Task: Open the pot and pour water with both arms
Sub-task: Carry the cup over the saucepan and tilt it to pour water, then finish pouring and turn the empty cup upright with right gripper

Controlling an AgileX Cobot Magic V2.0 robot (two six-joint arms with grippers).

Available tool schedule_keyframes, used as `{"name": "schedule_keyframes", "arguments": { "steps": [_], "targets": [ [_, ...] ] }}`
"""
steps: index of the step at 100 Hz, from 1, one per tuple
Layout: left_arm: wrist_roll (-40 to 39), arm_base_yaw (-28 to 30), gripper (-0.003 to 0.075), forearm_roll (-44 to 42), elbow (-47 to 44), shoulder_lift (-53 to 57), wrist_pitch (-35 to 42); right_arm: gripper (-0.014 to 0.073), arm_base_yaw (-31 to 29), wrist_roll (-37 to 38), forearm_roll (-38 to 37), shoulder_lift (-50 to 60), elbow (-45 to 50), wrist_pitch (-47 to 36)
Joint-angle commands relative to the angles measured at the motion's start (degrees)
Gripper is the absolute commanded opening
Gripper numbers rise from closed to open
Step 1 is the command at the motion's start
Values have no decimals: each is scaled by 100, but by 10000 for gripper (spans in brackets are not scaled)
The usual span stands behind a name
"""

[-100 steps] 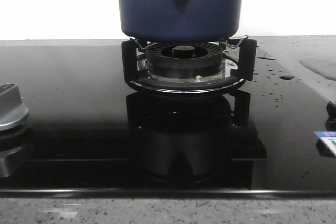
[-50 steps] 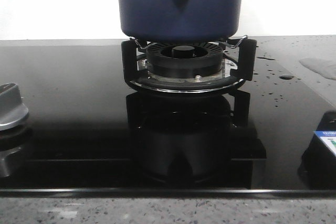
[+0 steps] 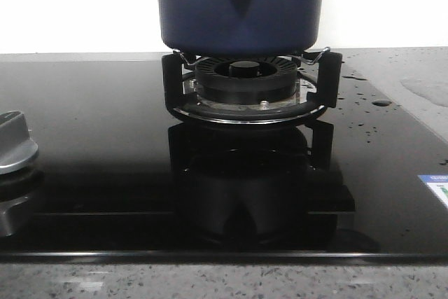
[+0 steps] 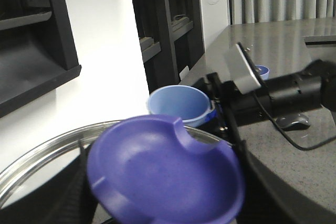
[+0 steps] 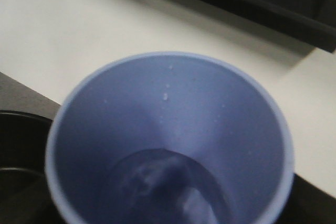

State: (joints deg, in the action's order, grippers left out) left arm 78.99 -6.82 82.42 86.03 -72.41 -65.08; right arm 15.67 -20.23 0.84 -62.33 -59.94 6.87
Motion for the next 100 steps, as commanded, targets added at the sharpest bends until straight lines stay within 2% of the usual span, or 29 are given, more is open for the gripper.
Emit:
{"name": "schedule_keyframes", "arguments": {
  "steps": [1, 21, 52, 77, 94, 100],
  "targets": [
    [-141, 9, 260, 435, 160, 247, 144, 240, 226, -92, -265, -242, -677, -110],
    [-258, 9, 260, 328, 160, 367, 144, 240, 744, -125, -1535, -906, -1386, 518],
    [-268, 9, 260, 274, 160, 444, 177, 240, 988, -125, -3554, -1515, -1467, 542],
    [-268, 9, 260, 160, 160, 444, 177, 240, 1014, -125, -4727, -1764, -1467, 85],
    [-268, 9, 260, 147, 160, 444, 186, 240, 1014, -125, -6088, -1869, -1467, -377],
    [-268, 9, 260, 125, 160, 444, 186, 240, 1014, -125, -6350, -1927, -1467, -351]
  ]
}}
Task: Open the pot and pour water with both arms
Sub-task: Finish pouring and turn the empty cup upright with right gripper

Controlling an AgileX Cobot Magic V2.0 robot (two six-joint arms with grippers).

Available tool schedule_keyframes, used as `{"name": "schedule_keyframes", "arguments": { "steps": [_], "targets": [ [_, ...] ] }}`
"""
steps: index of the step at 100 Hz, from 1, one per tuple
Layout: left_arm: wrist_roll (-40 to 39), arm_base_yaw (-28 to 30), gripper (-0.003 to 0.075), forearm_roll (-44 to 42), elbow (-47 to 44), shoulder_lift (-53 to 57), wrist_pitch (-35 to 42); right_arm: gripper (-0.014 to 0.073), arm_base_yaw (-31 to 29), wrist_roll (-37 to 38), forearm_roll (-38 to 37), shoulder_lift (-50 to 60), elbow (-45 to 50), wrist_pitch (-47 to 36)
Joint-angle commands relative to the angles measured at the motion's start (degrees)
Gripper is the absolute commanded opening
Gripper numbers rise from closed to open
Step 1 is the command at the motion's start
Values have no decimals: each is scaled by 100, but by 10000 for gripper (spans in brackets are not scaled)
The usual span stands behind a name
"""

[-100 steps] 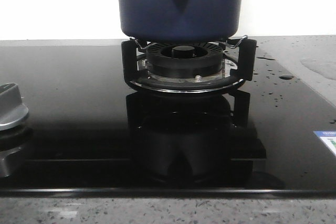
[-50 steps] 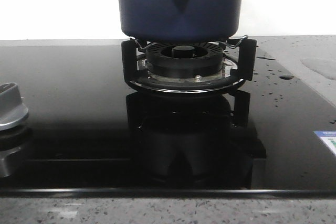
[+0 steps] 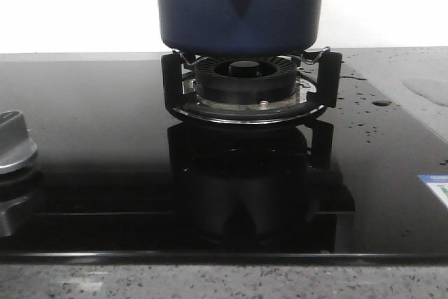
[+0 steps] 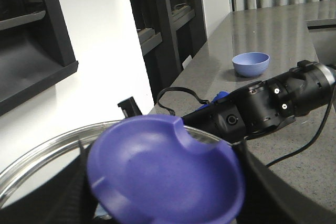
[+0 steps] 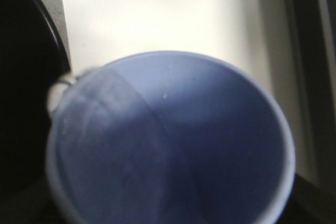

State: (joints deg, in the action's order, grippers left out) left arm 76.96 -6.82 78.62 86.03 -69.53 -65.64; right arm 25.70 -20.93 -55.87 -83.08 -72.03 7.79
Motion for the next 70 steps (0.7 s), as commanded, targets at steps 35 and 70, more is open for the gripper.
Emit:
{"name": "schedule_keyframes", "arguments": {
  "steps": [35, 70],
  "targets": [
    [-65, 9, 260, 500, 160, 155, 242, 240, 10, -56, -2467, -124, -258, -248],
    [-65, 9, 260, 309, 160, 155, 242, 240, 10, -56, -4964, -134, -258, 151]
  ]
}}
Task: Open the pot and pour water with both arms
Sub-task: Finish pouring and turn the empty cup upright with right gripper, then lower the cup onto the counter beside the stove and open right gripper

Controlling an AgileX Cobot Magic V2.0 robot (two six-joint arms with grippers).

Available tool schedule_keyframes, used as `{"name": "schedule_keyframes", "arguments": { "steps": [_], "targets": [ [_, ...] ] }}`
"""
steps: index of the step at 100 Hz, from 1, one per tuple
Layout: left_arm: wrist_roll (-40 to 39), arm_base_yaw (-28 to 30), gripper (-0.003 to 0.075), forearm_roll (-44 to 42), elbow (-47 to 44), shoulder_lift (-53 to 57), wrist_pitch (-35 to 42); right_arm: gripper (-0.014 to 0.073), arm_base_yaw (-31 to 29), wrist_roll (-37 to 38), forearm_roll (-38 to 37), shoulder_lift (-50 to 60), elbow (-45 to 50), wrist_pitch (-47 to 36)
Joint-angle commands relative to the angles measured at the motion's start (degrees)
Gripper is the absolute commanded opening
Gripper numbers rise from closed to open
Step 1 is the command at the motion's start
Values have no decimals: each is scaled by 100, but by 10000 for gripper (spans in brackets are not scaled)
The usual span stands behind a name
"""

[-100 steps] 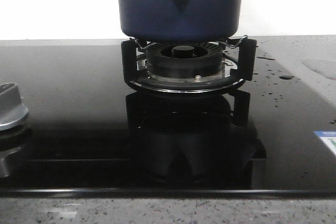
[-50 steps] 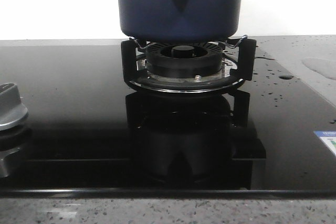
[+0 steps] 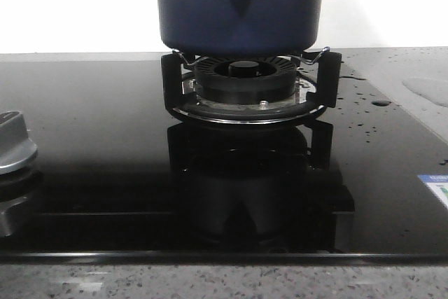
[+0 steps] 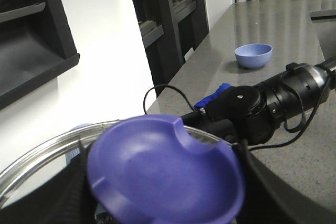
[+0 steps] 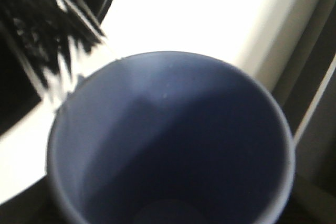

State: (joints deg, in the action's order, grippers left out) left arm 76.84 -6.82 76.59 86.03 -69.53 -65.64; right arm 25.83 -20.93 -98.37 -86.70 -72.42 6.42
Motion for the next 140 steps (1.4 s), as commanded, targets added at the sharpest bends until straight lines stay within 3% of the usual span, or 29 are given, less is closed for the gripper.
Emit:
{"name": "schedule_keyframes", "arguments": {
  "steps": [1, 31, 36, 48, 57, 70, 88, 100, 117, 140],
  "targets": [
    [-52, 9, 260, 512, 160, 155, 242, 240, -2, -56, -778, 228, -218, 305],
    [-52, 9, 260, 457, 160, 142, 255, 240, -2, 21, -919, 241, -444, 394],
    [-52, 9, 260, 457, 160, 142, 255, 240, -2, 415, -750, 241, -459, 337],
    [-52, 9, 260, 457, 160, 119, 315, 240, -2, 2140, -50, 241, -459, 314],
    [-52, 9, 260, 468, 160, 71, 339, 240, 115, 3280, 371, 376, -448, 757],
    [-52, -107, 260, 490, 160, -50, 392, 240, 279, 4116, 871, 754, -448, 1472],
    [-52, -493, 260, 504, 160, -377, 433, 240, -111, 4777, 2925, 1594, -374, 2317],
    [-42, -806, 260, 514, 160, -647, 528, 240, -1031, 5172, 3863, 2289, 356, 1696],
    [107, -1149, 260, 514, 160, -985, 528, 240, -2352, 6214, 3910, 3035, 2166, -63],
    [440, -1302, 260, 573, 160, -1364, 539, 240, -3282, 6472, 3920, 3130, 3964, -1683]
  ]
}}
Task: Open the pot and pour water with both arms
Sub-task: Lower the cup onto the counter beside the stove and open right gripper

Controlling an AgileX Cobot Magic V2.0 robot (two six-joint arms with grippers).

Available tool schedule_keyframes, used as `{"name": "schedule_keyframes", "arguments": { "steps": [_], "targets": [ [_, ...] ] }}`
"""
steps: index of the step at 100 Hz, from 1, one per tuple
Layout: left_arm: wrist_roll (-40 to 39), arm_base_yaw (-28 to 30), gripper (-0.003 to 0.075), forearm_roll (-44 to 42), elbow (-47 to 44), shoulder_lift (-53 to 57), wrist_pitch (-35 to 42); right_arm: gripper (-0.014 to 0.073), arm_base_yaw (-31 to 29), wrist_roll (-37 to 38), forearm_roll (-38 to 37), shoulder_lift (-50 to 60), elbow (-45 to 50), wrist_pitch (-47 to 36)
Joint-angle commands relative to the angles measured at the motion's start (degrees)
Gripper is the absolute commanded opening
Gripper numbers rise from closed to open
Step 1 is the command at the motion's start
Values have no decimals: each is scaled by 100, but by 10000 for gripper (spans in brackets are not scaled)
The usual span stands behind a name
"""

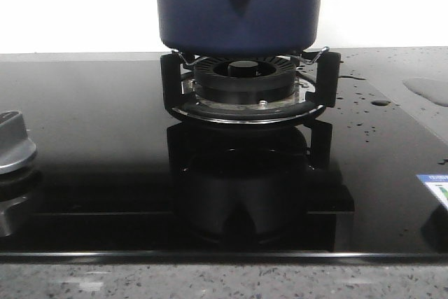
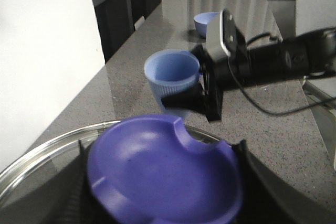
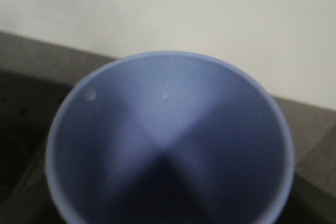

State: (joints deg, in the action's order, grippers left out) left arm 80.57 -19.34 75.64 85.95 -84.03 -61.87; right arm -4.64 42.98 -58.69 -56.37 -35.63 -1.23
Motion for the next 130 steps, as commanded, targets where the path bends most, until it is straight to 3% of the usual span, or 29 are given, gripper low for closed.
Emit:
{"name": "schedule_keyframes", "arguments": {
  "steps": [1, 25, 33, 47, 54, 82, 103, 115, 126, 127, 130],
  "targets": [
    [66, -50, 260, 682, 167, 87, 154, 240, -248, 81, -48, 88, 320, -948],
    [66, -50, 260, 696, 167, 0, 177, 259, -356, 81, -48, 24, 722, -1132],
    [66, -50, 260, 696, 167, 0, 177, 344, -356, 81, -48, 24, 722, -1191],
    [66, -50, 260, 696, 167, 0, 181, 566, -356, 81, 178, 38, 722, -1156],
    [66, -50, 260, 707, 167, 0, 215, 613, -356, 81, 292, 97, 722, -1127],
    [255, -50, 260, 769, 167, -48, 441, 618, -346, 109, 421, 949, 657, -1164],
    [581, -50, 260, 1557, 167, -440, 574, 616, -345, 119, 423, 2038, 510, -1112],
    [650, -72, 260, 1638, 167, -746, 564, 532, -345, 119, 423, 2578, 510, -720],
    [650, -72, 260, 1604, 167, -1010, 466, 274, -345, 119, 423, 2910, 510, -239],
    [650, -72, 260, 1604, 167, -1042, 466, 209, -345, 119, 423, 2944, 510, -170],
    [650, -72, 260, 1604, 167, -1097, 462, 122, -345, 119, 423, 3000, 510, -45]
  ]
}}
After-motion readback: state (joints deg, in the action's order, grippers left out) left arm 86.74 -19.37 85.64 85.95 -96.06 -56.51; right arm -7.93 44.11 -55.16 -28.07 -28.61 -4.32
